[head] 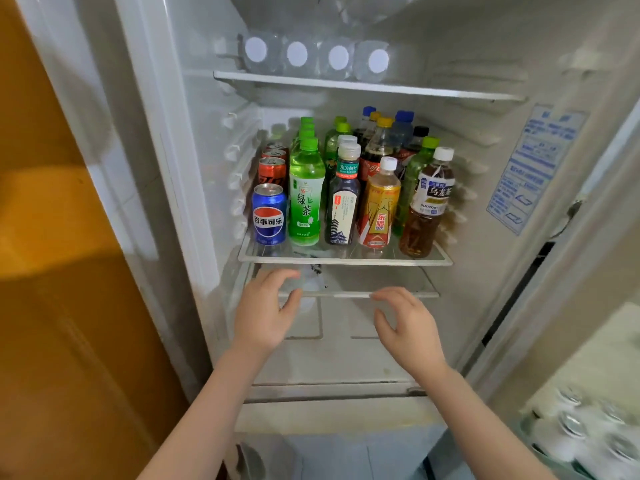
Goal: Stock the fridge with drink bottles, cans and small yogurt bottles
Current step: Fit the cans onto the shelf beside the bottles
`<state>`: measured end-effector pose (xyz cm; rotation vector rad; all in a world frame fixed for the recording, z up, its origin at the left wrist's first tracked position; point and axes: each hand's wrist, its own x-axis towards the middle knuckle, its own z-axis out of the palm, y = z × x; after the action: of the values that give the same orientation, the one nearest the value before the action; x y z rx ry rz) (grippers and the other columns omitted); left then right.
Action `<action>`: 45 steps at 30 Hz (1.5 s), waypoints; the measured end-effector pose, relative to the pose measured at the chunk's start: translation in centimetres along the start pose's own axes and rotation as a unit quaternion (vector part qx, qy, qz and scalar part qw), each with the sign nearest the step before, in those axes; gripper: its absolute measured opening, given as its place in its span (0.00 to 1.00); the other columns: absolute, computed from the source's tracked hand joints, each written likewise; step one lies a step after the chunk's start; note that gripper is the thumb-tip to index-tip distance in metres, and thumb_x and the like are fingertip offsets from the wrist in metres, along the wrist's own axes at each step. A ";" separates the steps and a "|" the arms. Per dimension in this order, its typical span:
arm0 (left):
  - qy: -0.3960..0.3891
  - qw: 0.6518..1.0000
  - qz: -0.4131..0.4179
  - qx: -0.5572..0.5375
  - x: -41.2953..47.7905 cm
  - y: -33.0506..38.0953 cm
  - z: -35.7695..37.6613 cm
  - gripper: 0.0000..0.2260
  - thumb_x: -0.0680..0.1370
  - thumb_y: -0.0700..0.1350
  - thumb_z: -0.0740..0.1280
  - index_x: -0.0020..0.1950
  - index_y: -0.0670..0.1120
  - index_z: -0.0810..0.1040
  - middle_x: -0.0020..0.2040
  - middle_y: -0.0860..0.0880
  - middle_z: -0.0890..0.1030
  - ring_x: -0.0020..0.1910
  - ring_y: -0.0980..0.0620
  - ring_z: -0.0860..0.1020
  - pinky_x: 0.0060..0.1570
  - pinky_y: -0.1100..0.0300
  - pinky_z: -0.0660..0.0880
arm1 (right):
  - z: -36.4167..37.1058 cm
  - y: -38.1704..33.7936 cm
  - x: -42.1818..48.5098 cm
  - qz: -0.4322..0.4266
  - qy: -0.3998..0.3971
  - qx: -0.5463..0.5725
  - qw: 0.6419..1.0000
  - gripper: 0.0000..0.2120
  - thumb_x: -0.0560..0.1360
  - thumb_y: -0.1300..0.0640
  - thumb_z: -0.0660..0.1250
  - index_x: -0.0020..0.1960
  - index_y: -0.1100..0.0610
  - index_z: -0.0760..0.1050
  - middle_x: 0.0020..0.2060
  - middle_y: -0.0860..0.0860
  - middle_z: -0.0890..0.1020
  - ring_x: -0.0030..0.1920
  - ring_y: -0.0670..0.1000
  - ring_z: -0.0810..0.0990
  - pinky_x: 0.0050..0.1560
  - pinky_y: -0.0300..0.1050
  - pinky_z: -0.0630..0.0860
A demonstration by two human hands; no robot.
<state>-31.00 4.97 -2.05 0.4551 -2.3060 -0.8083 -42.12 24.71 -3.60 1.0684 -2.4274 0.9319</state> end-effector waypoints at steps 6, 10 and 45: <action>-0.028 0.999 -0.024 0.013 -6.5 5.1 0.6 0.12 0.77 0.43 0.67 0.61 0.46 0.78 0.59 0.52 0.79 0.60 0.53 0.75 0.57 0.66 0.67 | -9.3 1.3 -7.0 -0.003 0.069 0.017 0.997 0.10 0.71 0.67 0.69 0.50 0.58 0.81 0.47 0.50 0.82 0.49 0.53 0.80 0.51 0.38 0.70; -0.021 0.999 -0.022 0.010 -11.2 9.1 1.6 0.11 0.77 0.42 0.67 0.59 0.46 0.79 0.56 0.52 0.79 0.57 0.54 0.76 0.55 0.65 0.68 | -16.0 2.8 -11.0 -0.018 0.165 0.017 0.986 0.09 0.72 0.60 0.63 0.49 0.58 0.79 0.46 0.51 0.81 0.48 0.54 0.79 0.50 0.39 0.70; -0.062 0.995 -0.077 0.003 -29.3 16.2 -4.1 0.11 0.78 0.47 0.66 0.60 0.54 0.76 0.52 0.61 0.77 0.53 0.63 0.75 0.46 0.74 0.65 | -29.0 1.4 -15.6 0.090 0.064 -0.326 0.939 0.40 0.67 0.45 0.67 0.73 0.63 0.59 0.71 0.62 0.63 0.72 0.61 0.57 0.73 0.56 0.51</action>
<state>-8.47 30.08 -2.44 0.6060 -2.4106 -0.9266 -31.82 53.43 8.85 0.5322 -2.4648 0.1818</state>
